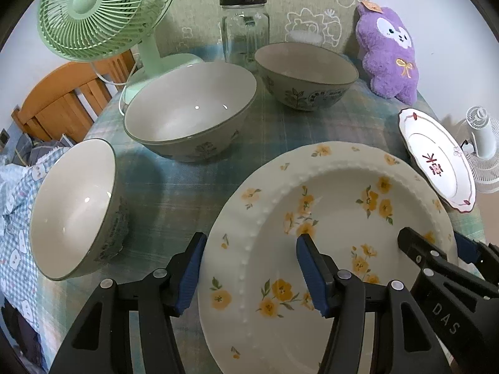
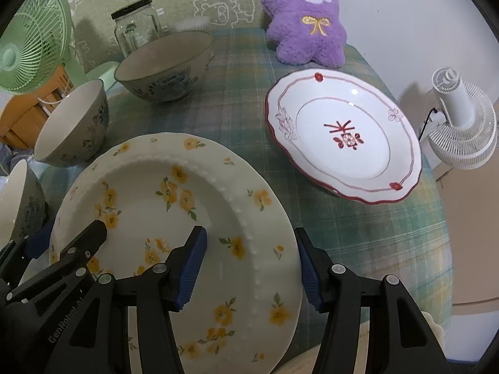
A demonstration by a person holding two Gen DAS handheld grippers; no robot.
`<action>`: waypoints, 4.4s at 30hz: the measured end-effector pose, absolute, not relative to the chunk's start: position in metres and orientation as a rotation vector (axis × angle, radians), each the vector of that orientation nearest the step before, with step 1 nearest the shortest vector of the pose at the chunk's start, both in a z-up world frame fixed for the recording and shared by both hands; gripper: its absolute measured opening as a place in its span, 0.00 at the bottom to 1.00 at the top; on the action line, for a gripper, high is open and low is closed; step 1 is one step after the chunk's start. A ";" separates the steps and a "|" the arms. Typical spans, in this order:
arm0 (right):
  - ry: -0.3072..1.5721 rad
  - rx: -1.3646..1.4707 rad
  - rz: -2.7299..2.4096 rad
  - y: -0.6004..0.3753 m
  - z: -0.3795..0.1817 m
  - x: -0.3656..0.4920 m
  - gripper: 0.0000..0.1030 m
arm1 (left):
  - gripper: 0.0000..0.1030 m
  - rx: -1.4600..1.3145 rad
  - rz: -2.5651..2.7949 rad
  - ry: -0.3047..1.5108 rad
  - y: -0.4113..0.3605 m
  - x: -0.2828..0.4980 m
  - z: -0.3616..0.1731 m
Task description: Organize plates and bowls
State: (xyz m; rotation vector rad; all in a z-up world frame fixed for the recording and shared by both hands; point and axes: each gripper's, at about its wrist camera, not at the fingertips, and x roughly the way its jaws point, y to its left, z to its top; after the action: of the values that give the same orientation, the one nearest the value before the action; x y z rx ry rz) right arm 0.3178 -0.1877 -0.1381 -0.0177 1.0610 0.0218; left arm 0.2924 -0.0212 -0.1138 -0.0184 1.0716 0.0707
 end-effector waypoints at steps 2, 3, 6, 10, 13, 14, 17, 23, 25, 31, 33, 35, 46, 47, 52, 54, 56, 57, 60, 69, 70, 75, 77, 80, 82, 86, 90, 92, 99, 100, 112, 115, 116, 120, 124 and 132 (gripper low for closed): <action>1.053 -0.024 0.023 -0.187 -0.133 0.317 0.58 | 0.58 -0.024 0.069 1.073 -0.021 0.291 -0.111; 1.051 -0.026 0.023 -0.187 -0.131 0.316 0.58 | 0.58 -0.025 0.068 1.072 -0.020 0.289 -0.110; 1.049 -0.023 0.020 -0.187 -0.125 0.313 0.58 | 0.58 -0.023 0.063 1.066 -0.021 0.286 -0.104; 1.047 -0.018 0.018 -0.189 -0.120 0.307 0.58 | 0.58 -0.018 0.061 1.060 -0.022 0.281 -0.097; 1.040 -0.017 0.015 -0.190 -0.115 0.303 0.58 | 0.58 -0.016 0.061 1.054 -0.023 0.278 -0.093; 1.035 -0.017 0.013 -0.191 -0.113 0.302 0.58 | 0.58 -0.016 0.060 1.052 -0.024 0.276 -0.091; 1.028 -0.014 0.007 -0.193 -0.107 0.298 0.58 | 0.58 -0.015 0.060 1.045 -0.027 0.273 -0.086; 1.019 -0.008 -0.004 -0.200 -0.099 0.290 0.58 | 0.58 -0.003 0.056 1.034 -0.035 0.265 -0.078; 1.013 -0.004 -0.010 -0.204 -0.096 0.286 0.58 | 0.58 -0.001 0.052 1.030 -0.038 0.263 -0.075; 1.004 0.002 -0.030 -0.216 -0.088 0.274 0.58 | 0.58 0.000 0.042 1.018 -0.051 0.256 -0.068; 1.000 0.000 -0.034 -0.220 -0.086 0.270 0.58 | 0.58 0.003 0.037 1.013 -0.056 0.253 -0.066; 0.997 0.004 -0.039 -0.225 -0.084 0.266 0.58 | 0.58 0.006 0.031 1.010 -0.060 0.250 -0.065; 0.997 0.016 -0.079 -0.253 -0.082 0.243 0.58 | 0.58 0.016 0.000 1.015 -0.088 0.231 -0.064; 0.998 0.017 -0.084 -0.257 -0.082 0.240 0.58 | 0.58 0.016 -0.004 1.017 -0.091 0.229 -0.065; 1.008 0.021 -0.097 -0.270 -0.086 0.229 0.58 | 0.58 0.020 -0.017 1.023 -0.104 0.220 -0.069; 1.014 0.027 -0.105 -0.274 -0.088 0.225 0.58 | 0.58 0.025 -0.023 1.027 -0.109 0.218 -0.071; 1.019 0.031 -0.113 -0.279 -0.091 0.220 0.58 | 0.58 0.028 -0.029 1.031 -0.113 0.215 -0.073; 1.021 0.033 -0.115 -0.281 -0.092 0.219 0.58 | 0.58 0.030 -0.033 1.033 -0.116 0.213 -0.074; 1.028 0.039 -0.129 -0.288 -0.095 0.212 0.58 | 0.58 0.035 -0.045 1.038 -0.123 0.209 -0.077; 1.057 0.060 -0.170 -0.307 -0.109 0.197 0.58 | 0.58 0.041 -0.082 1.050 -0.140 0.198 -0.086; 1.059 0.061 -0.173 -0.308 -0.110 0.195 0.58 | 0.58 0.042 -0.085 1.052 -0.142 0.197 -0.087; 1.071 0.067 -0.184 -0.315 -0.118 0.187 0.58 | 0.58 0.044 -0.095 1.055 -0.147 0.190 -0.092; 1.075 0.069 -0.189 -0.318 -0.120 0.183 0.58 | 0.58 0.048 -0.098 1.055 -0.150 0.187 -0.094; 1.077 0.071 -0.198 -0.322 -0.123 0.178 0.58 | 0.58 0.056 -0.104 1.055 -0.154 0.182 -0.096; 1.081 0.075 -0.206 -0.325 -0.126 0.175 0.58 | 0.58 0.061 -0.108 1.058 -0.157 0.179 -0.098; 1.088 0.081 -0.224 -0.331 -0.131 0.168 0.58 | 0.58 0.069 -0.117 1.066 -0.163 0.172 -0.104; 1.085 0.067 -0.238 -0.333 -0.134 0.163 0.58 | 0.58 0.078 -0.121 1.075 -0.167 0.170 -0.109; 1.081 0.063 -0.240 -0.333 -0.134 0.162 0.58 | 0.58 0.082 -0.117 1.082 -0.169 0.168 -0.112; 1.069 0.050 -0.258 -0.339 -0.134 0.163 0.58 | 0.58 0.079 -0.125 1.098 -0.175 0.167 -0.117; 1.069 0.050 -0.260 -0.340 -0.134 0.163 0.58 | 0.58 0.075 -0.126 1.100 -0.176 0.167 -0.118; 1.067 0.011 -0.264 -0.338 -0.140 0.167 0.58 | 0.57 0.113 -0.079 1.071 -0.185 0.164 -0.120; 1.062 -0.011 -0.269 -0.336 -0.142 0.167 0.58 | 0.57 0.113 -0.062 1.061 -0.186 0.164 -0.121; 1.061 -0.006 -0.268 -0.337 -0.141 0.167 0.58 | 0.57 0.116 -0.055 1.059 -0.186 0.164 -0.122; 1.059 -0.010 -0.268 -0.339 -0.141 0.167 0.58 | 0.59 0.123 -0.036 1.051 -0.189 0.164 -0.122; 1.063 -0.006 -0.265 -0.338 -0.144 0.170 0.58 | 0.63 0.124 -0.034 1.049 -0.190 0.165 -0.123; 1.063 0.024 -0.218 -0.344 -0.140 0.173 0.58 | 0.70 0.114 -0.048 1.061 -0.189 0.168 -0.120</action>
State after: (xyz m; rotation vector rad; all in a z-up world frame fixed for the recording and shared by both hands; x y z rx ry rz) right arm 0.1726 -0.3443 -0.1405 0.0235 1.0631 -0.2180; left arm 0.1676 -0.1893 -0.1196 0.1141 1.0610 -0.0477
